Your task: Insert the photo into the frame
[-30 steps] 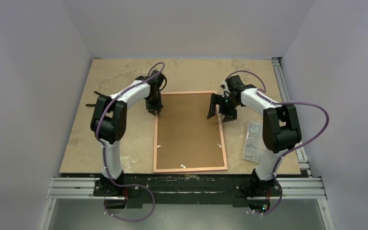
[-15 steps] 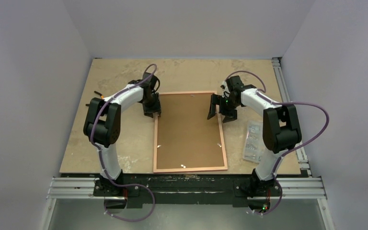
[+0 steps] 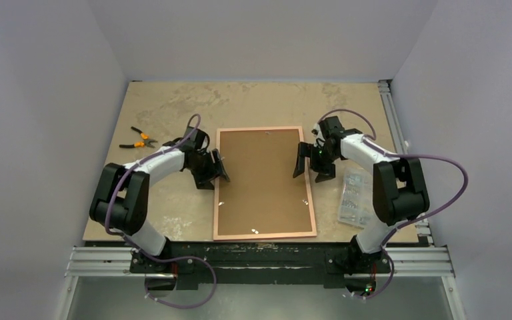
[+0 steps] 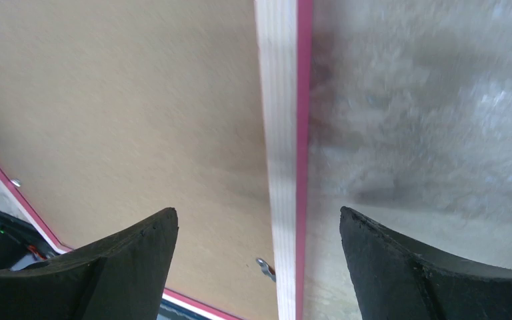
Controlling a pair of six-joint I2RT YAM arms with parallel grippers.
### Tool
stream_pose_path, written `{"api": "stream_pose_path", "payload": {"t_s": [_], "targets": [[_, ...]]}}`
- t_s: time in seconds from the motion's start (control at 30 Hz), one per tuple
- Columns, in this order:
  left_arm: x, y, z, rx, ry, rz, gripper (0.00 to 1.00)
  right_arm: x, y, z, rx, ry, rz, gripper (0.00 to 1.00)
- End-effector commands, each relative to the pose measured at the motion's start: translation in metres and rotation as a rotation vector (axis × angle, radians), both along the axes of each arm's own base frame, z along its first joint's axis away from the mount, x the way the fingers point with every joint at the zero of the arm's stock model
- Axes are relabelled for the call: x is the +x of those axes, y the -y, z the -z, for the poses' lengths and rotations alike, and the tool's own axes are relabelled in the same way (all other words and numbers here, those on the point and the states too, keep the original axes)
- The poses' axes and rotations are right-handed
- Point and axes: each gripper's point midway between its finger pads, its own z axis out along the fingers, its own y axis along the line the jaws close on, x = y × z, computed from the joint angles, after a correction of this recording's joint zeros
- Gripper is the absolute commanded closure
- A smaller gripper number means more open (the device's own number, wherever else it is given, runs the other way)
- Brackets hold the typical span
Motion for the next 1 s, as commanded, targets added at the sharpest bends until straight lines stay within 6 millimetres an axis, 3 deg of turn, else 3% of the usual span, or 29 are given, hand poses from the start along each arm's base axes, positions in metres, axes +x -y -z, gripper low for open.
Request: {"api": "stream_pose_path", "payload": {"t_s": [0.0,0.17,0.2,0.43,0.53,0.6,0.7,0.8,0.9,0.97], "targets": [[0.017,0.028,-0.01,-0.111,0.034,0.004,0.37,-0.017,0.002,0.002,0.0,-0.003,0.003,0.11],[0.048,0.06,-0.021,-0.121,0.044,0.08,0.38,-0.043,-0.009,-0.001,0.024,-0.015,-0.018,0.12],[0.061,0.07,-0.03,-0.129,0.066,0.097,0.38,-0.05,-0.016,-0.003,0.027,-0.016,-0.032,0.12],[0.121,0.107,-0.039,-0.128,0.071,0.167,0.39,-0.094,-0.064,0.003,0.082,-0.068,-0.12,0.12],[0.137,0.109,-0.045,-0.093,0.097,0.187,0.39,-0.109,-0.087,0.0,0.109,-0.069,-0.172,0.12],[0.14,0.097,-0.05,-0.008,0.111,0.197,0.38,-0.112,-0.098,-0.005,0.119,-0.054,-0.193,0.12],[0.13,0.06,-0.065,0.172,0.144,0.193,0.36,-0.107,-0.104,-0.018,0.127,-0.015,-0.207,0.12],[0.108,0.031,-0.095,0.25,0.222,0.157,0.34,-0.097,-0.106,-0.036,0.12,0.043,-0.243,0.11],[0.068,0.015,-0.101,0.231,0.229,0.12,0.33,-0.086,-0.108,-0.052,0.109,0.096,-0.277,0.09],[0.031,0.009,-0.084,0.186,0.178,0.093,0.33,-0.068,-0.1,-0.058,0.05,0.145,-0.259,0.07]]}}
